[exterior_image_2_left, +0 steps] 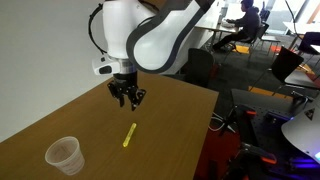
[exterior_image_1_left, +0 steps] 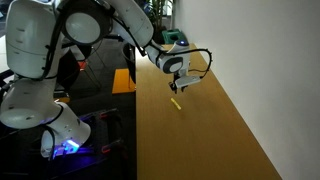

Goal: Remove the marker from the measuring cup and put it on the table

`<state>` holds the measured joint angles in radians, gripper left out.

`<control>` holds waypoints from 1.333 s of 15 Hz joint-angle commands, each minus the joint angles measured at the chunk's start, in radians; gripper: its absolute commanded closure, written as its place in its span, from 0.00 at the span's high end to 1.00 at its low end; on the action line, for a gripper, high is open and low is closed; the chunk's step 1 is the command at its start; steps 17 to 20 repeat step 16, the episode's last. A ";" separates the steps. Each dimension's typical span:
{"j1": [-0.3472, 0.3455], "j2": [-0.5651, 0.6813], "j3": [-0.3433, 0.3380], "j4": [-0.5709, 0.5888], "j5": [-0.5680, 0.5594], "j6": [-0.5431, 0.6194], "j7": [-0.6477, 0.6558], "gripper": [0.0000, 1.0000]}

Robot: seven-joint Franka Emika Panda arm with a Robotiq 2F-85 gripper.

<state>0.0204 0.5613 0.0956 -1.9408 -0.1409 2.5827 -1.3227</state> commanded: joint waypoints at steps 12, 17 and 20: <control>0.009 0.023 0.033 0.044 -0.030 -0.036 0.026 1.00; 0.005 0.024 0.032 0.044 -0.029 -0.036 0.026 1.00; 0.005 0.024 0.032 0.044 -0.029 -0.036 0.026 1.00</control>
